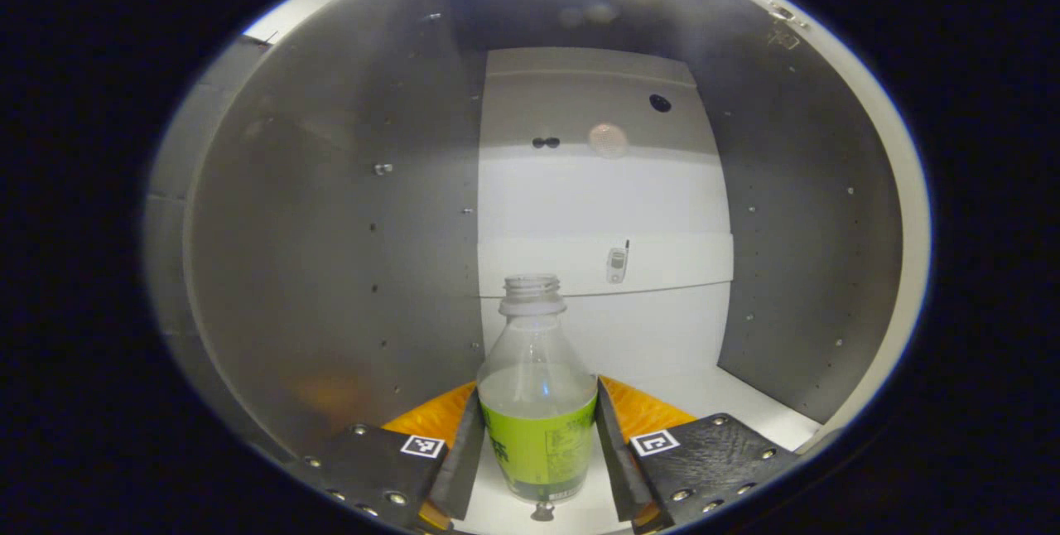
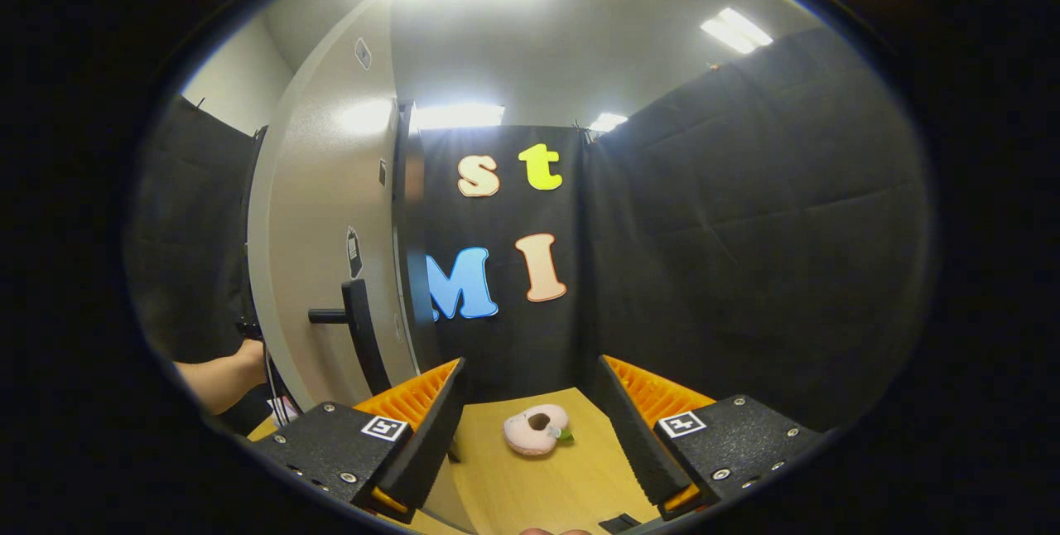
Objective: Open the cabinet door with the right hand, grasp the bottle in the cabinet with the left hand and place it on the coaster, then close the cabinet door with the right hand.
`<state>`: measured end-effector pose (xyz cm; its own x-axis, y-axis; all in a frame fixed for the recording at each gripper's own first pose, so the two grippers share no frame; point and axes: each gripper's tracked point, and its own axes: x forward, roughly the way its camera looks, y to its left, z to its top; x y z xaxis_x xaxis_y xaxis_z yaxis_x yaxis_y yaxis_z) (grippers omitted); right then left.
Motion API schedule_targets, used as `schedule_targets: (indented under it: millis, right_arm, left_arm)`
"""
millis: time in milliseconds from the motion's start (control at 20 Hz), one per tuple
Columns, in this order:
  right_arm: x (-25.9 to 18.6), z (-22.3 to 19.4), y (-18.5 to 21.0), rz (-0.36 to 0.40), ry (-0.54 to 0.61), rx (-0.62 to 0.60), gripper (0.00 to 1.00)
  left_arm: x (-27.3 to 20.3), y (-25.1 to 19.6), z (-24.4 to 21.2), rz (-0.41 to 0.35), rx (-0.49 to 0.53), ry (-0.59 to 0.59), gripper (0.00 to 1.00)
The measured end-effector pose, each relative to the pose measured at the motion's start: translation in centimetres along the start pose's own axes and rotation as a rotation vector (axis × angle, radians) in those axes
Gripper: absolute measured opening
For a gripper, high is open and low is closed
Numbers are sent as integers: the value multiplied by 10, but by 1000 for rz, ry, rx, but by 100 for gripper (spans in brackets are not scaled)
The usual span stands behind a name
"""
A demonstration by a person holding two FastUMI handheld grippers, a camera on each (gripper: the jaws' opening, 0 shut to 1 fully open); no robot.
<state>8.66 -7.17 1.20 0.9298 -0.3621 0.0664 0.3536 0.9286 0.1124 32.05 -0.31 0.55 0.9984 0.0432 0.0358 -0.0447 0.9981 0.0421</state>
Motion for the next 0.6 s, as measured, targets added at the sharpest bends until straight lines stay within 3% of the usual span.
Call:
schedule_targets:
  millis: [50,150,200,500,550,600]
  right_arm:
    - [0,-1,1,3,1,-8,94]
    - [1,-4,0,7,4,-6,94]
    - [3,-3,0,14,2,2,94]
    - [31,-13,1,105,16,22,94]
    - [37,-13,-3,110,14,13,94]
    - [42,-13,-6,114,14,11,94]
  left_arm:
    - [-3,-2,4,-10,-20,-12,72]
    - [-16,-1,15,-4,2,-44,59]
    - [-23,-4,22,-10,18,-69,66]
    - [-101,-3,53,-15,47,-135,66]
    - [-120,0,58,-1,54,-149,72]
    - [-140,1,64,17,65,-158,72]
